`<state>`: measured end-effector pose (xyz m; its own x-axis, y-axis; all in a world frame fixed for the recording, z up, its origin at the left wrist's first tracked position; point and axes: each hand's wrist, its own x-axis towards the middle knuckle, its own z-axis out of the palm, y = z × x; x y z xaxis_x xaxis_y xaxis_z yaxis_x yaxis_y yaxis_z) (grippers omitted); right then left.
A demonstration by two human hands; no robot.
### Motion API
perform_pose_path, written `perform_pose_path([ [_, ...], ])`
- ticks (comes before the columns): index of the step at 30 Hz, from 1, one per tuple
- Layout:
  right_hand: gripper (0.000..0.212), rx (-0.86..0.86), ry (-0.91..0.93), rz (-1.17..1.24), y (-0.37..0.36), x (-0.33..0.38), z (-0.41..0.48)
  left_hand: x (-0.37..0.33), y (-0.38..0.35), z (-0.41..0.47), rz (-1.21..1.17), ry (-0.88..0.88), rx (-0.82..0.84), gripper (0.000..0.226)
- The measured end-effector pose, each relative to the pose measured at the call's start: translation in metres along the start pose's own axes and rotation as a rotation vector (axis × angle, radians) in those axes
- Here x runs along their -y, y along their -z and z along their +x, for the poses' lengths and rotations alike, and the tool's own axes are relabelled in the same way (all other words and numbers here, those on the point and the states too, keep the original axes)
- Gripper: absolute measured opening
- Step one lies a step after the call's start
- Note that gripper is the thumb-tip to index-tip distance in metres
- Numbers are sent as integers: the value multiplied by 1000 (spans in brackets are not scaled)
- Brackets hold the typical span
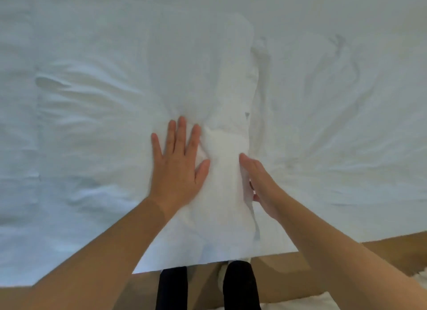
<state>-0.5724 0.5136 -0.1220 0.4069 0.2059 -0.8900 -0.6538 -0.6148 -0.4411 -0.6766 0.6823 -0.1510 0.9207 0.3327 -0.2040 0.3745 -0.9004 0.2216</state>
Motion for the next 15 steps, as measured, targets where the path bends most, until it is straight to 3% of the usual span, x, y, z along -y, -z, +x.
perform_pose_path([
  [3, 43, 173, -97, 9, 8, -42, -21, -41, -20, -49, 8, -116, 79, 75],
  [7, 50, 131, -125, -12, 29, -71, -27, -66, -34, -78, 79, -293, 165, 70],
  [9, 42, 38, -12, -87, 33, -72, -28, -66, -25, -76, 78, -269, 134, 67],
  [12, 50, -108, 277, -259, 26, -53, -35, -49, -1, -72, 94, -129, 68, 67],
  [15, 56, -276, 558, -686, 5, -25, -48, -16, 28, -76, 151, 28, 56, 67],
])
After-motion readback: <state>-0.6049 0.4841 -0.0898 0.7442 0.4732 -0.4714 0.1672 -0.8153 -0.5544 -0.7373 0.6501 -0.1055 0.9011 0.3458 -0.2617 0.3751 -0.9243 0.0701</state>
